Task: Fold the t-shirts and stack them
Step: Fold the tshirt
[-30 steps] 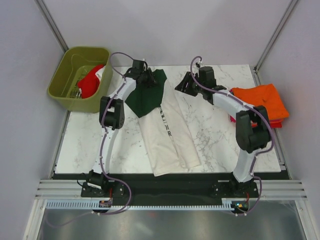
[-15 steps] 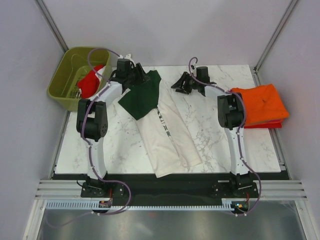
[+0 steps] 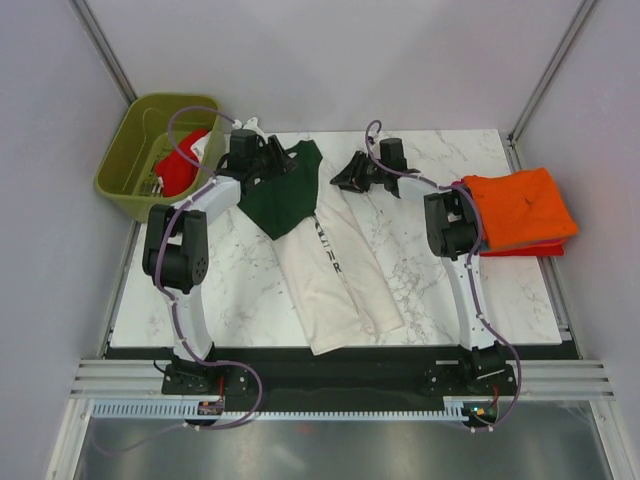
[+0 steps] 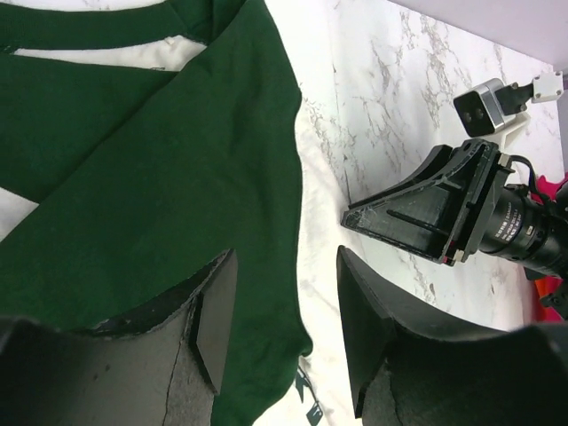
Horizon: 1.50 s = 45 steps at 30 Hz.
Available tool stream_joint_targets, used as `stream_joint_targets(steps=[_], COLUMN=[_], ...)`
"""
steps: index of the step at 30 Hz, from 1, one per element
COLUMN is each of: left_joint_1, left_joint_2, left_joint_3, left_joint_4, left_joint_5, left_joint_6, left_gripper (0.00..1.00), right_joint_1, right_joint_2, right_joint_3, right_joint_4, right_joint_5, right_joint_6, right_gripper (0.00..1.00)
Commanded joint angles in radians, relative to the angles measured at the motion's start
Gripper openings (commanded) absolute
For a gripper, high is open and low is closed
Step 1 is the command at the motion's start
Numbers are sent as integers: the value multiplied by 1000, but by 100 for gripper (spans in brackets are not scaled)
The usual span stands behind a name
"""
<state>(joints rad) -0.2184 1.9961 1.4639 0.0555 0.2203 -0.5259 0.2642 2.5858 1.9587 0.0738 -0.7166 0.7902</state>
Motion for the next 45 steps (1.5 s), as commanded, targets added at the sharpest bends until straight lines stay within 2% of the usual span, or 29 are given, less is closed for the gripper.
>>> stream_joint_targets(steps=[1, 4, 5, 7, 11, 13, 15, 18, 27, 28, 31, 33, 34, 39, 45], left_joint_1=[1, 4, 5, 5, 5, 5, 5, 2, 4, 4, 2, 2, 2, 1, 2], left_joint_2=[-62, -60, -60, -59, -49, -43, -39, -26, 52, 65, 73, 66, 56, 75, 151], left_joint_3=[-10, -13, -14, -17, -20, -19, -17, -11, 61, 67, 78, 72, 70, 96, 180], left_joint_4=[63, 63, 63, 64, 70, 72, 72, 53, -29, -34, -40, -40, -42, -103, -151], left_joint_5=[-22, -27, -27, -27, -19, -15, -15, -32, -21, -21, -18, -15, -25, -58, -136], left_joint_6=[21, 27, 26, 29, 29, 27, 21, 10, -9, -9, -8, 1, 6, 12, 12], left_gripper=[56, 56, 55, 55, 55, 55, 55, 55, 55, 55, 55, 56, 57, 57, 57], right_joint_1=[6, 1, 0, -16, -66, -105, -138, -152, -143, -143, -135, -134, -131, -111, -71], right_joint_2=[42, 50, 43, 28, -56, -137, -208, -283, -240, -236, -245, -286, -323, -395, -487], right_joint_3=[37, 45, 40, -3, -185, -344, -467, -561, -489, -477, -439, -452, -461, -478, -520], right_joint_4=[-5, 1, 7, 64, 231, 351, 417, 442, 363, 353, 278, 248, 235, 107, 41], right_joint_5=[34, 58, 69, 112, 232, 319, 374, 450, 442, 444, 462, 489, 509, 578, 695], right_joint_6=[4, 20, 36, 72, 173, 227, 250, 241, 225, 215, 161, 112, 98, -6, -97], right_gripper=[39, 25, 9, 0, 0, 0, 0, 0, 0, 10, 31, 36, 42, 50, 51])
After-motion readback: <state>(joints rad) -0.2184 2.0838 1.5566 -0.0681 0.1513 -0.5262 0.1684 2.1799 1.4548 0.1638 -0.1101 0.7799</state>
